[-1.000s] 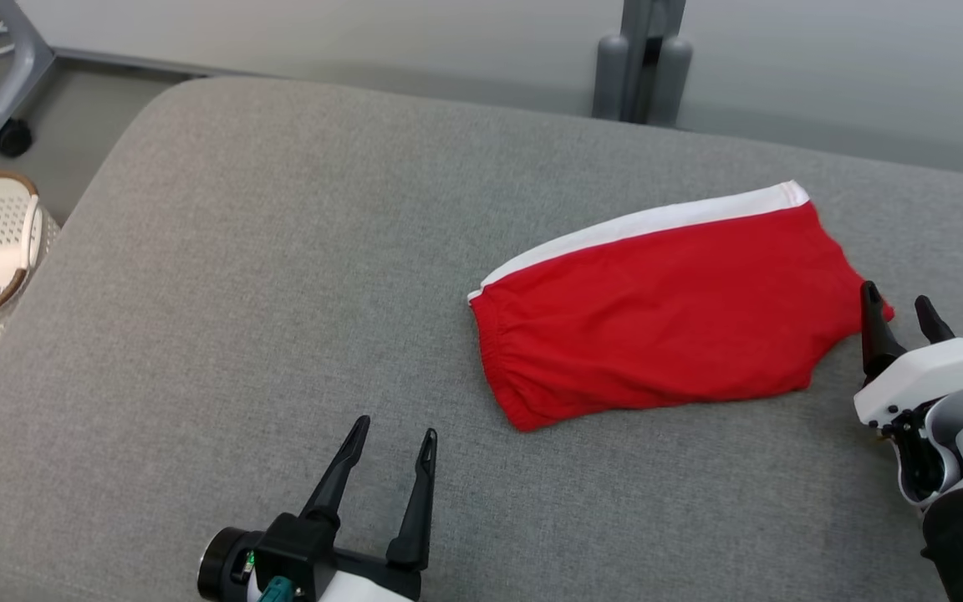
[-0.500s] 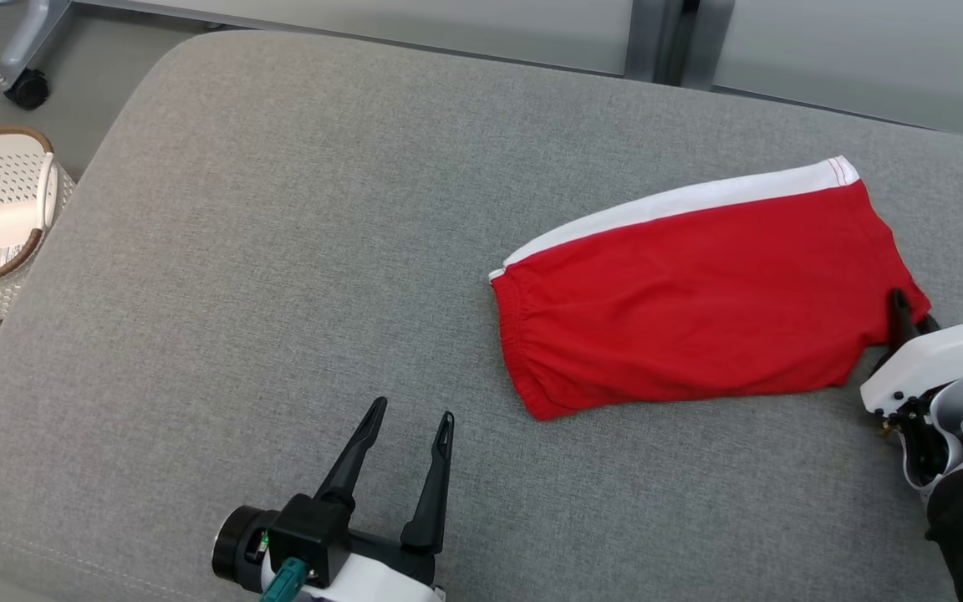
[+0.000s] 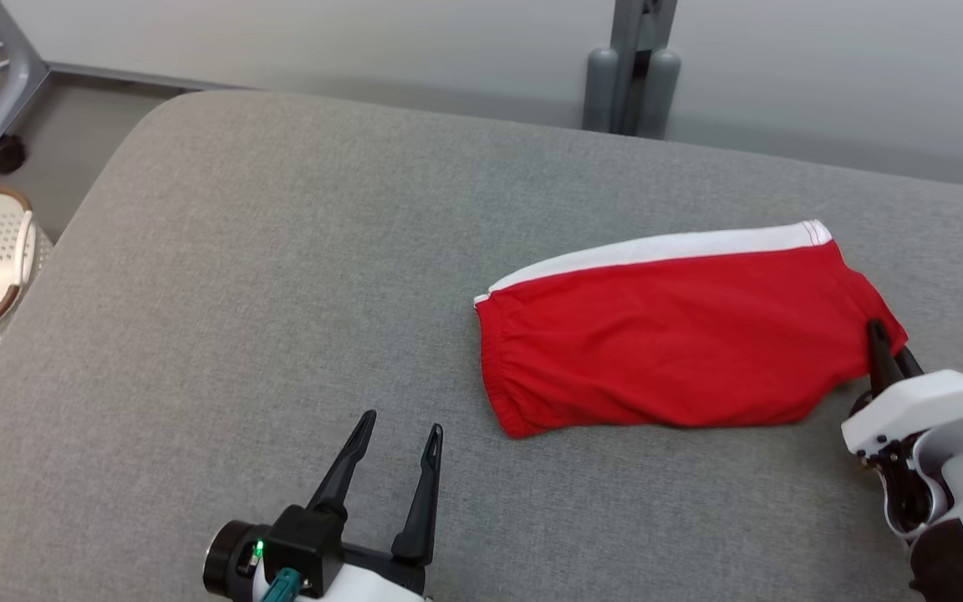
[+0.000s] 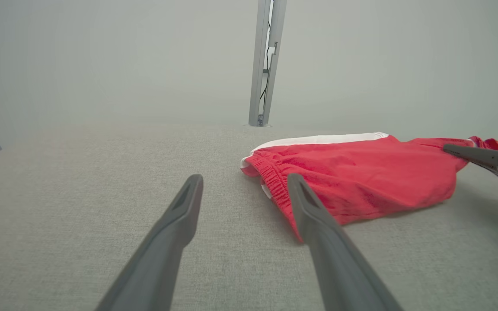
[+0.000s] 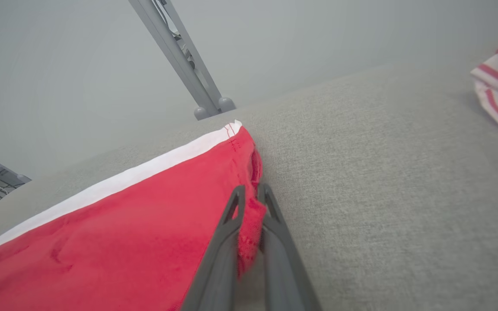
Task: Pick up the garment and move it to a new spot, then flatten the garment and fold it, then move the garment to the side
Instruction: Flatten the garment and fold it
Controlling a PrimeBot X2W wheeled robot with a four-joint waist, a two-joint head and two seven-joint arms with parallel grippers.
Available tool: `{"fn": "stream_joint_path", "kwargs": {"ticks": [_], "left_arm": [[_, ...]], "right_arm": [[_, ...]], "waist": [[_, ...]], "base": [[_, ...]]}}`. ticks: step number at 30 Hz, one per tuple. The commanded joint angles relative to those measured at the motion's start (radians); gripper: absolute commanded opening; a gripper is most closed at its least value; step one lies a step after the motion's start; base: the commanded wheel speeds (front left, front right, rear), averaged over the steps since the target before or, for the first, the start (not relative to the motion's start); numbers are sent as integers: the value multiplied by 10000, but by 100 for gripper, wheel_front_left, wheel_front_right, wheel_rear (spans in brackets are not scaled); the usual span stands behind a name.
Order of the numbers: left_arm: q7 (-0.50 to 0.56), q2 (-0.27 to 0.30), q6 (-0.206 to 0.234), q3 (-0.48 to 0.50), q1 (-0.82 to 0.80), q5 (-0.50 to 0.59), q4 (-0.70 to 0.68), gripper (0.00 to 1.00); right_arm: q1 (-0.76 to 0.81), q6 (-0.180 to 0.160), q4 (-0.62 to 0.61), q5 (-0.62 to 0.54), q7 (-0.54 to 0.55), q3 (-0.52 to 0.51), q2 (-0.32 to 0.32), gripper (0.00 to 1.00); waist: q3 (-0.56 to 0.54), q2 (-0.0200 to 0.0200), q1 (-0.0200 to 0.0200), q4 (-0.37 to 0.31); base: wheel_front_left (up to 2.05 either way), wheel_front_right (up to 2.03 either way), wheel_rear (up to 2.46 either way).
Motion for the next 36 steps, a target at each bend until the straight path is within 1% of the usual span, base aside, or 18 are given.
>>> {"fn": "stream_joint_path", "kwargs": {"ticks": [1, 5, 8, 9, 15, 21, 28, 32, 36], "left_arm": [[-35, 32, 37, 51, 146, 42, -12, 100], [-35, 35, 61, 88, 291, 62, -3, 100], [-35, 35, 60, 138, 443, 93, 30, 100], [-35, 35, 60, 138, 443, 93, 30, 100], [-35, 35, 84, 217, 661, 77, 36, 100], [-35, 33, 2, 161, 745, 81, 98, 100], [-35, 35, -63, 136, 730, 104, 170, 100], [-35, 35, -99, 134, 709, 119, 205, 100], [-35, 35, -102, 124, 710, 127, 222, 100]], "right_arm": [[391, -4, -233, -53, -60, -152, -45, 0], [1254, -4, -985, -405, -59, -744, 34, 0], [2131, -5, -1532, -884, -60, -1248, 252, 0], [2131, -5, -1532, -884, -60, -1248, 252, 0], [3159, -5, -2063, -1465, -60, -2216, 623, 0], [3551, -5, -2049, -1811, -61, -2742, 812, 0], [3448, -5, -2034, -2132, -61, -3054, 860, 0], [3352, -5, -2368, -2213, -63, -2930, 978, 0], [3257, -5, -3051, -2086, -63, -2617, 1144, 0]], "waist": [[-226, 0, 0, -209], [-570, 0, 0, -464], [-902, 0, 0, -702], [-902, 0, 0, -702], [-1285, 0, 0, -968], [-1528, 0, 0, -1099], [-1622, 0, 0, -1005], [-1637, 0, 0, -918], [-1637, 0, 0, -794]], "base": [[0, 0, 0], [0, 0, 0], [0, 0, 0], [0, 0, 0], [0, 0, 0], [0, 0, 0], [0, 0, 0], [0, 0, 0], [0, 0, 0]]}}
